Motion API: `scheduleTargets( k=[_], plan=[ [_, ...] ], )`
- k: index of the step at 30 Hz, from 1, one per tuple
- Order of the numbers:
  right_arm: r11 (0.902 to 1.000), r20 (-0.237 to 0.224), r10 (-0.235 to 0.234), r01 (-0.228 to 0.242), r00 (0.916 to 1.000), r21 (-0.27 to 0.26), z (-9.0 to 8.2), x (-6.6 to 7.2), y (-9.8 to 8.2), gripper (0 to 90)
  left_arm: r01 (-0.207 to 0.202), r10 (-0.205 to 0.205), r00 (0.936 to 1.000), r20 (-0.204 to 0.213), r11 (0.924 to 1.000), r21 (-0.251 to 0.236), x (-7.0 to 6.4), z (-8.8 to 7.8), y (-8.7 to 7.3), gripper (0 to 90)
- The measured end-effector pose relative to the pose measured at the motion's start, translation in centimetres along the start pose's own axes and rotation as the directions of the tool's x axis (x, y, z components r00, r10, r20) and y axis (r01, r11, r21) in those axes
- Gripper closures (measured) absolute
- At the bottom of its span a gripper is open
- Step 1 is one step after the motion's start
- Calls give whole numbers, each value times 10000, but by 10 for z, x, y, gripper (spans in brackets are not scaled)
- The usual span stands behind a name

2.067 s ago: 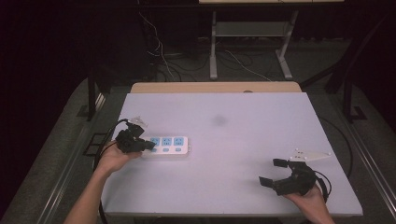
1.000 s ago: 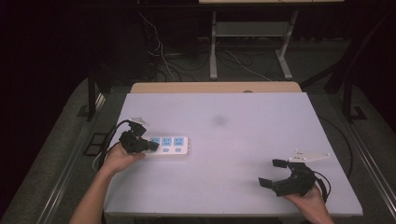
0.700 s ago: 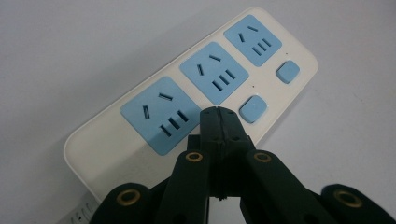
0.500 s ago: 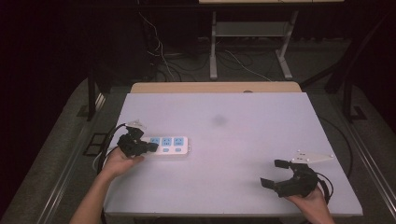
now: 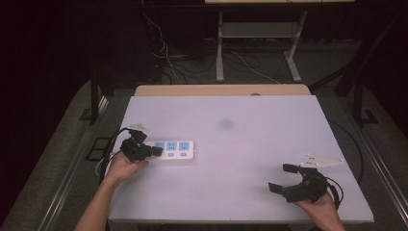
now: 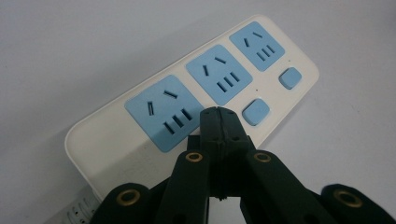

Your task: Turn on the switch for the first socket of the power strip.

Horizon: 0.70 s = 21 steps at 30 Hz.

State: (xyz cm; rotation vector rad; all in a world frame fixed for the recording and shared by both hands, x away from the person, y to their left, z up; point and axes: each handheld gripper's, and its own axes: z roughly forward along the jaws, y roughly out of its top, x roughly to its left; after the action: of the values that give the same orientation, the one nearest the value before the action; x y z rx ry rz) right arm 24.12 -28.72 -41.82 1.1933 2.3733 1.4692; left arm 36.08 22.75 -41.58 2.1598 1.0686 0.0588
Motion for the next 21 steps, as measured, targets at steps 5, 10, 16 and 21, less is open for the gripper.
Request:
scheduleTargets(
  k=[5,10,16,21],
  plan=[
    [10000,22,74,-74,10000,-35,-1,-1,0,2,-39,38,9999,-119,10000,-35,-2,0,0,897],
    [10000,18,60,-59,10000,-71,-1,-1,0,2,105,-104,9999,72,9999,-82,0,-1,1,896],
    [9999,25,78,-77,10000,-83,-2,-2,0,2,-103,105,9998,-155,9999,128,-3,1,6,896],
    [9999,28,93,-93,10000,-79,-2,-3,0,2,-197,201,9995,-241,9997,166,-3,0,7,896]
  ],
)
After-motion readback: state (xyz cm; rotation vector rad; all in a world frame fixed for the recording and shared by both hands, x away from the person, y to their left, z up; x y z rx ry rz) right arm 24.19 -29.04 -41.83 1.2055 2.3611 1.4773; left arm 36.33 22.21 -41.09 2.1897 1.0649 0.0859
